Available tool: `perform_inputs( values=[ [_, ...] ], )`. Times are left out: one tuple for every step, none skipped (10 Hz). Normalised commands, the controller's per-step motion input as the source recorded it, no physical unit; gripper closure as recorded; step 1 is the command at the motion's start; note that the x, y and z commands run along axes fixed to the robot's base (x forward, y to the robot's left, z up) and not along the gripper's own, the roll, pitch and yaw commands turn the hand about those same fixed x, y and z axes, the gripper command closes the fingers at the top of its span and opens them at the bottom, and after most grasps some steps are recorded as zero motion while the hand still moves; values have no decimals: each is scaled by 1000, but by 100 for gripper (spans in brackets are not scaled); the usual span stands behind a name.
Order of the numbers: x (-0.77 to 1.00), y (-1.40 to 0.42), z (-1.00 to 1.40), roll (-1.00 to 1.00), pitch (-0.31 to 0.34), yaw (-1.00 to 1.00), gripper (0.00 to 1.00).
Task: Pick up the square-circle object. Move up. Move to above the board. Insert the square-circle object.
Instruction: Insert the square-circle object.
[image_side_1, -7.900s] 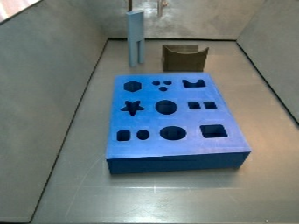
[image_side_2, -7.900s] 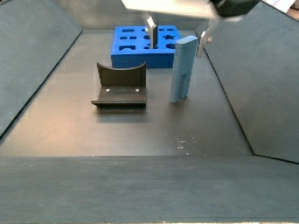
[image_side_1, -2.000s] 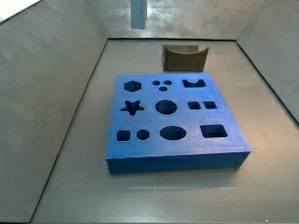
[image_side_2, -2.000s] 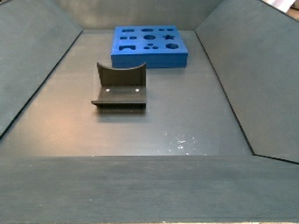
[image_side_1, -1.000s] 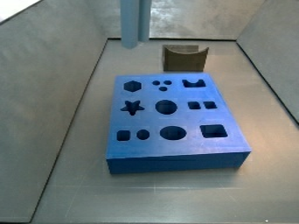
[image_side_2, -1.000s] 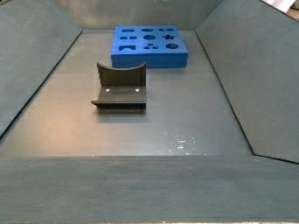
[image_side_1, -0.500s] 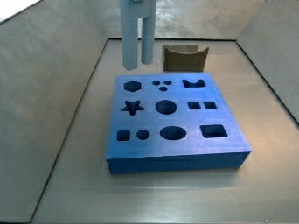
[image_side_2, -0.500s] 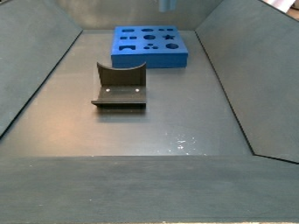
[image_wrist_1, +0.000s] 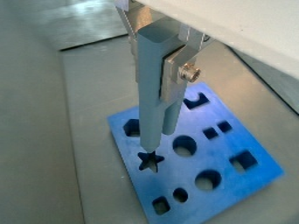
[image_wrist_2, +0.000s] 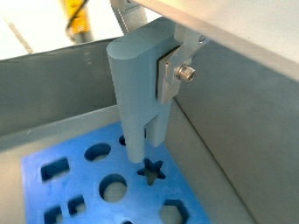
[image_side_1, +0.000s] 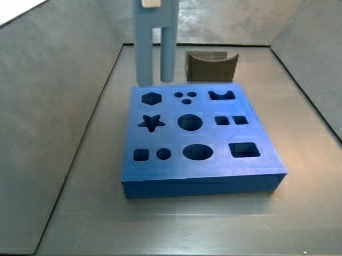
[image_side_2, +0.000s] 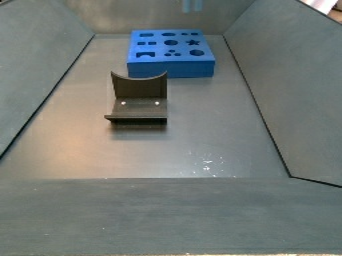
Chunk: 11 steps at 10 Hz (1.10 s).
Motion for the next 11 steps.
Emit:
perform_inputs(
  values=[
    [0,-180,-160,-89,-136,-911,100],
    [0,-220,-189,-87,-163,-877,100],
    [0,-271,-240,-87,-201,-831,100],
    [-29,-351,-303,-81,-236,-760,100],
    [-40,-480,-349,-69,-251,-649,100],
    [-57,-551,-397,-56,-266,-591,100],
    [-49,-620,-397,-51,-247,-526,100],
    [0,-374,0,-7,-57,-51,100],
    [-57,0,0,0,0,83,100],
    [-134,174,-306,51,0,74,100],
    [-354,149,-671,41,-90,340,100]
  ],
)
